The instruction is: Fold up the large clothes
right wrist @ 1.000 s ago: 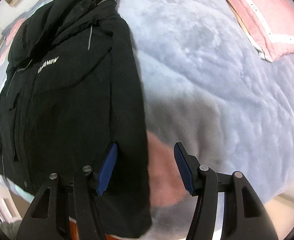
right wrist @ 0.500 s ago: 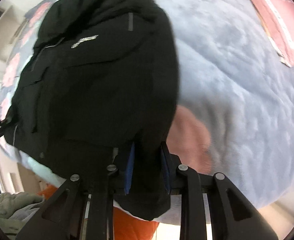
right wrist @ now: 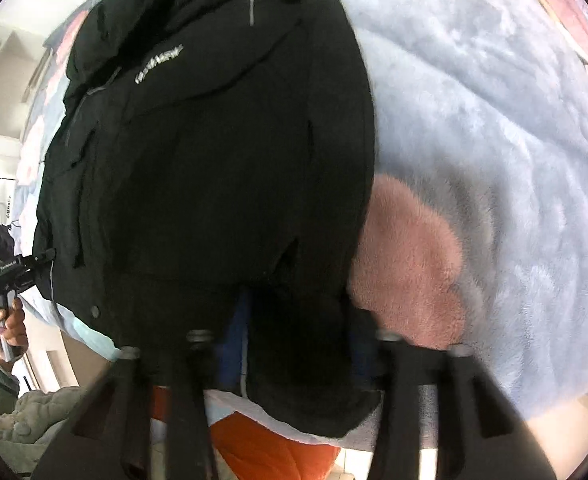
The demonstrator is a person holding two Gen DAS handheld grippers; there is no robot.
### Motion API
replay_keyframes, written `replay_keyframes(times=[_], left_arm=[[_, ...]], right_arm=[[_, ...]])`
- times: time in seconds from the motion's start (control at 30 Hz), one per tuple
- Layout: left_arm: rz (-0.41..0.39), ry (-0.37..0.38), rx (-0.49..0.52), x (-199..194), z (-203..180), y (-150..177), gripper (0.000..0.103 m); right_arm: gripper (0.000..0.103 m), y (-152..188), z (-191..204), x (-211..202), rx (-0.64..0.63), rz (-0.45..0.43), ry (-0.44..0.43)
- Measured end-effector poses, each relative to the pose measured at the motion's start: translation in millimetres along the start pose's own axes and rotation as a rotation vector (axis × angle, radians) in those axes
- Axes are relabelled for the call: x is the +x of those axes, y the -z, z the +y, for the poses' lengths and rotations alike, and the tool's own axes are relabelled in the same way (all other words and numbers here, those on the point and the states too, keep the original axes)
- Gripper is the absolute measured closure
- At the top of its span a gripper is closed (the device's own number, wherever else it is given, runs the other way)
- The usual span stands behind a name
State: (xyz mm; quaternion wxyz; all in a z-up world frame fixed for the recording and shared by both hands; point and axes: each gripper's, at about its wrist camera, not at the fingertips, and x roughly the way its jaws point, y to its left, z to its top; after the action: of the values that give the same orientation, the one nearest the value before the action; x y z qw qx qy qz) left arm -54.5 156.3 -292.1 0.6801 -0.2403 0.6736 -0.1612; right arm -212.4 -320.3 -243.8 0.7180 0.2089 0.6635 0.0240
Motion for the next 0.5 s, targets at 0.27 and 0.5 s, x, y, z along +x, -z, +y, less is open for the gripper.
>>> replay_keyframes(times=[0.27,0.5], left_arm=[[-0.100,0.098,0.098,-36,-40,-7,0.090],[-0.190,0.228,0.121,-74,-61,-31,0.090]], right_arm=[[0.087,-6,8,-48,-0.050,-0.098,-0.003],[0.087,-29,18,-101,-0.058,-0.211,-0.052]])
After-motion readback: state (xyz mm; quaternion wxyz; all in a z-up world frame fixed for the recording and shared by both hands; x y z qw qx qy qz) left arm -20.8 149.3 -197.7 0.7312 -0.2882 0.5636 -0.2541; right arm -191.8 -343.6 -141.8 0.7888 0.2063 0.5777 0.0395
